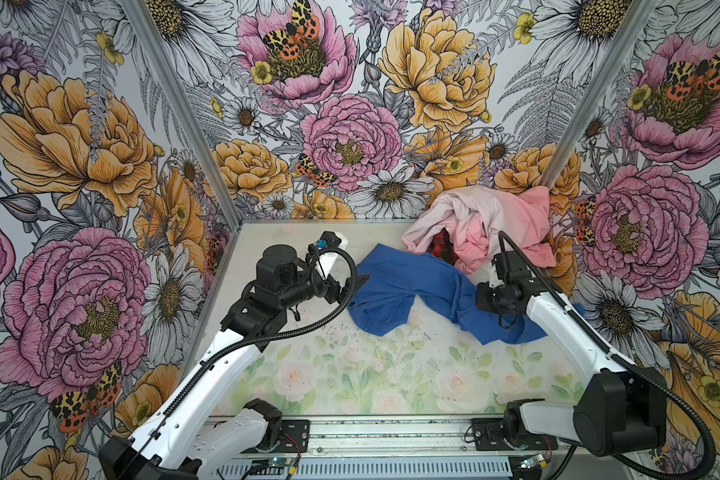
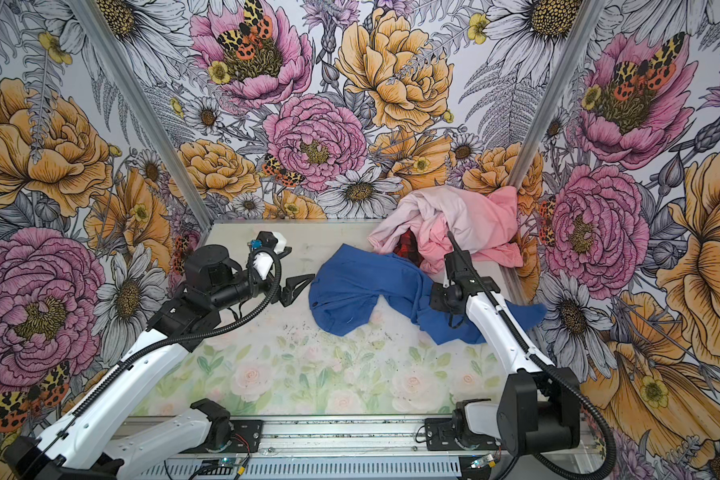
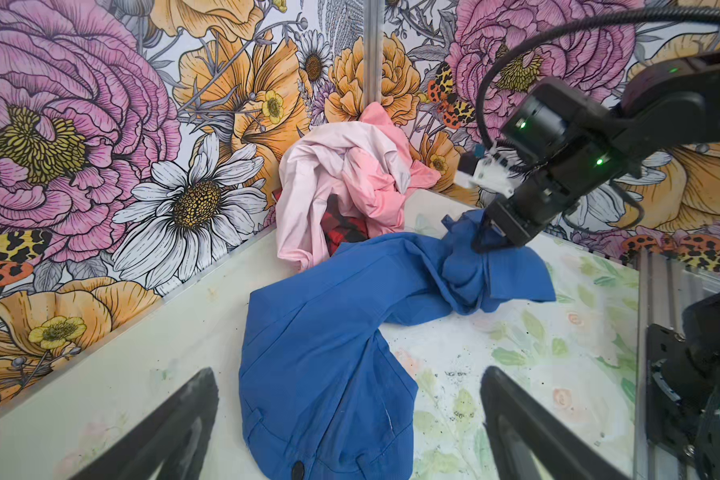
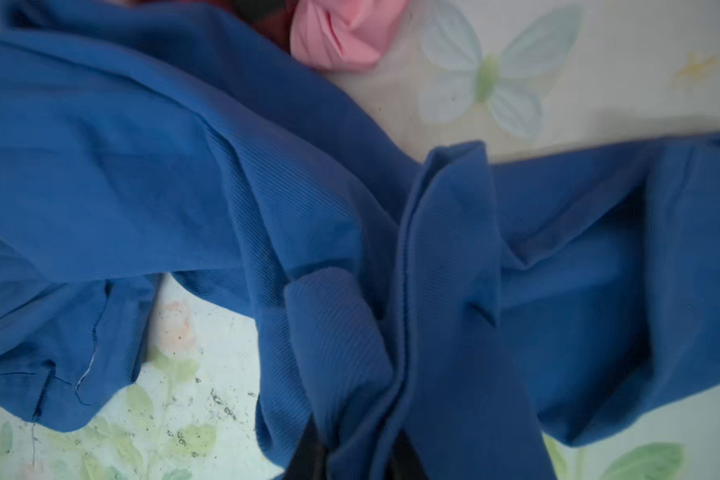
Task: Pick out a specific cloth from the pile
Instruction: 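Drag the blue shirt toward the left gripper's side with the right gripper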
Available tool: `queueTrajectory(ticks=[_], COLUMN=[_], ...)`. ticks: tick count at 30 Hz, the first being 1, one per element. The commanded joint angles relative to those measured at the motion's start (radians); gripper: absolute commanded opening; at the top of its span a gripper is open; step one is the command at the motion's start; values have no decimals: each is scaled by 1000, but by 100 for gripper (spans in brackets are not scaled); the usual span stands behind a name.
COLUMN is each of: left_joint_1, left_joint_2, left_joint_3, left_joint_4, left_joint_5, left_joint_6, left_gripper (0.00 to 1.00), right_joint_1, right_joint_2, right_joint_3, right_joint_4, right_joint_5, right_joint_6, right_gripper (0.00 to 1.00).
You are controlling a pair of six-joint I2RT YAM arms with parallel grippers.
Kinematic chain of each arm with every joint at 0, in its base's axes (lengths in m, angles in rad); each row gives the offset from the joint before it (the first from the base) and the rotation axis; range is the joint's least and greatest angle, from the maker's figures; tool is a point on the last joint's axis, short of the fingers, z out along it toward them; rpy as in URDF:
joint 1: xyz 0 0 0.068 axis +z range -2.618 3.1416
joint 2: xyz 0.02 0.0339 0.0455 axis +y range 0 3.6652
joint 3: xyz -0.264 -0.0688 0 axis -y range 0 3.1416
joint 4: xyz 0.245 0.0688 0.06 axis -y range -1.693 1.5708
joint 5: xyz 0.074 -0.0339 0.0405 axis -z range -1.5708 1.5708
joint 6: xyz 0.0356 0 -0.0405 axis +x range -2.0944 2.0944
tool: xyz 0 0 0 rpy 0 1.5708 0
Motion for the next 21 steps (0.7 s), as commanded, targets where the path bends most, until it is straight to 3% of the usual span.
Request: queueTrajectory(ticks=[1, 3, 7, 11, 16, 19, 21], left_joint_1=[7, 6, 6, 7, 14, 28, 35], left_joint_2=[-32, -34, -36, -36, -27, -19, -15], left_joint_3=[-14, -16, -15, -19, -22, -23, -21], left_joint_4=[48, 48, 48, 53, 59, 70, 70], left_joint_5=[48, 48, 56, 59, 65, 83, 87], left_joint_6=[-16, -18, -23, -22, -26, -36, -38], left_gripper=[99, 99, 99, 99, 99, 99, 99], right_joint_1=[-3, -3, -19, -58, -74, -140, -162], right_joint_2=[62, 116, 240, 369, 408, 457, 486], right_joint_3=[3, 17, 119, 209, 214, 227, 225], right_joint_4=[145, 165, 165, 116, 101, 74, 66], right_joint_5=[77, 114, 130, 74, 185, 84, 9], right_joint_6=[3, -22, -96, -179, -278, -294, -323], right_gripper=[28, 35, 61, 73, 85, 85, 92])
